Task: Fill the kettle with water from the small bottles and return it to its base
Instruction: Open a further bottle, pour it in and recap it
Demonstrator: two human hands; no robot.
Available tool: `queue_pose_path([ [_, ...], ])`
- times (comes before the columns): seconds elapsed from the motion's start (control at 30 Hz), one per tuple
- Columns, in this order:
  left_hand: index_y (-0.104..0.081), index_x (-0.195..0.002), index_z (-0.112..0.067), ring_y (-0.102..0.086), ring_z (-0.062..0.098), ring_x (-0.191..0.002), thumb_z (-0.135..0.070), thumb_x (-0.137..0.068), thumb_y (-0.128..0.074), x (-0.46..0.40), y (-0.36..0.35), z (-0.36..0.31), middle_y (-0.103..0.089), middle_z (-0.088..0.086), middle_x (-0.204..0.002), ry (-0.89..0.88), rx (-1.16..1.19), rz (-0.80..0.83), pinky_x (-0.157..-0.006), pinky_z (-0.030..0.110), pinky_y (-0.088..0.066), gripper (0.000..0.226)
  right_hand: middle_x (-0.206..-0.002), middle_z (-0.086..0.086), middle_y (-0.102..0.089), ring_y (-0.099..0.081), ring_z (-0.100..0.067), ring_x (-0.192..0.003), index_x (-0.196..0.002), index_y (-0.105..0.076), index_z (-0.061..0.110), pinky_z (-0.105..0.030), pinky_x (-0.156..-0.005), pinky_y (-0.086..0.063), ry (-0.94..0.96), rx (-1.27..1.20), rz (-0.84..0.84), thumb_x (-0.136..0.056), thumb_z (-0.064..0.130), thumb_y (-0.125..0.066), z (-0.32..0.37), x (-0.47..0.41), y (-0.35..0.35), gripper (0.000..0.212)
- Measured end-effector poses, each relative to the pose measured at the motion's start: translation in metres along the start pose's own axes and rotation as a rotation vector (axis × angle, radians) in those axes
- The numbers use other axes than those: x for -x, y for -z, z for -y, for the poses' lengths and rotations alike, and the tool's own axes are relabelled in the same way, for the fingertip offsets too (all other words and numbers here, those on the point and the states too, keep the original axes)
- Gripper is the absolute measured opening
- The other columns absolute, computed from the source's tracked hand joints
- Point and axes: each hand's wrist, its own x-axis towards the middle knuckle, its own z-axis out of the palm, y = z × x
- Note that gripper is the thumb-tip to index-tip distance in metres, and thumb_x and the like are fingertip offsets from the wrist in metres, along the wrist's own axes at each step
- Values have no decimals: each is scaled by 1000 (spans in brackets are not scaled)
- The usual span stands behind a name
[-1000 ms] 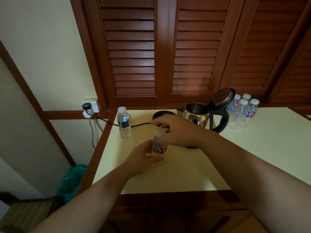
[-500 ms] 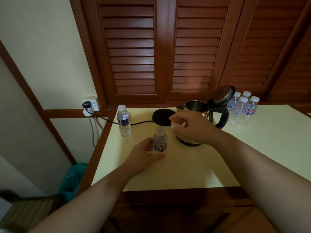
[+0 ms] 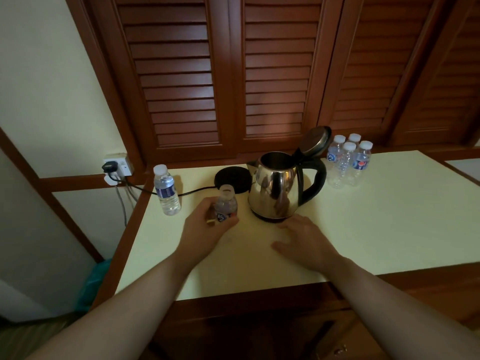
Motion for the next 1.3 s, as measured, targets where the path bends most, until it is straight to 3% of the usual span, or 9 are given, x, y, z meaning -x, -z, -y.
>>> queue_pose_path([
  [0.1, -62, -119, -38, -67, -2, -98, -39, -82, -85, -21, 3, -15, -71, -15, -111, -35, -16, -9, -80, 16, -53, 44, -144, 8, -54, -45, -18, -133, -139, -59, 32, -38, -109, -40, -55, 162, -33, -75, 86, -49, -19, 4, 11, 84],
  [0.17, -62, -117, -37, -68, 0, -96, -39, -81, -85, -38, 7, -27, -72, -15, -108, -56, -38, -14, -80, 23, -55, 42, -162, 5, -36, -29, -21, -149, -152, -44, 36, -43, -120, -27, -118, 231, 14, -76, 92, -45, -29, 7, 15, 94],
  [0.27, -64, -110, -32, -70, 6, -91, -36, -80, -87, -63, 11, -44, -73, -10, -101, -113, -94, -9, -77, 32, -56, 38, -170, 3, -21, -16, -20, -155, -159, -33, 36, -41, -125, -13, -148, 220, 49, -76, 95, -36, -35, 11, 14, 102],
  [0.37, -65, -115, -27, -65, -4, -85, -34, -78, -89, -82, 14, -61, -70, -17, -98, -214, -200, 1, -73, 19, -49, 45, -170, 4, -21, -17, -20, -155, -158, -34, 37, -40, -124, -13, -139, 217, 36, -78, 94, -34, -36, 10, 16, 99],
  [0.47, -66, -124, -27, -63, -1, -88, -38, -77, -89, -101, 19, -74, -69, -14, -104, -274, -350, 50, -72, 7, -42, 55, -170, 5, -21, -16, -19, -155, -159, -34, 37, -40, -125, -13, -135, 217, 40, -81, 91, -37, -37, 9, 18, 95],
  [0.57, -62, -136, -30, -58, 14, -107, -44, -79, -86, -116, 20, -85, -65, -6, -118, -326, -494, 125, -91, 26, -46, 64, -171, 6, -19, -15, -18, -155, -159, -33, 37, -39, -125, -11, -136, 198, 41, -84, 88, -40, -36, 10, 19, 91],
  [0.63, -60, -140, -33, -56, 20, -109, -44, -80, -85, -122, 19, -91, -60, -5, -112, -338, -540, 181, -98, 38, -45, 66, -171, 7, -19, -15, -18, -156, -159, -33, 38, -39, -125, -11, -138, 188, 44, -85, 87, -41, -37, 11, 20, 89],
  [0.9, -56, -144, -37, -52, 22, -97, -46, -80, -85, -147, 25, -103, -46, -1, -99, -361, -725, 271, -84, 32, -38, 71, -170, 8, -21, -17, -18, -155, -158, -35, 37, -40, -125, -13, -118, 170, 33, -87, 85, -40, -44, 10, 18, 87],
  [1.3, -51, -147, -41, -51, 21, -97, -56, -79, -81, -155, 42, -123, -42, -2, -100, -394, -852, 312, -83, 35, -44, 75, -169, 9, -23, -17, -16, -154, -157, -38, 37, -40, -124, -14, -117, 158, 9, -87, 84, -41, -46, 8, 16, 84],
])
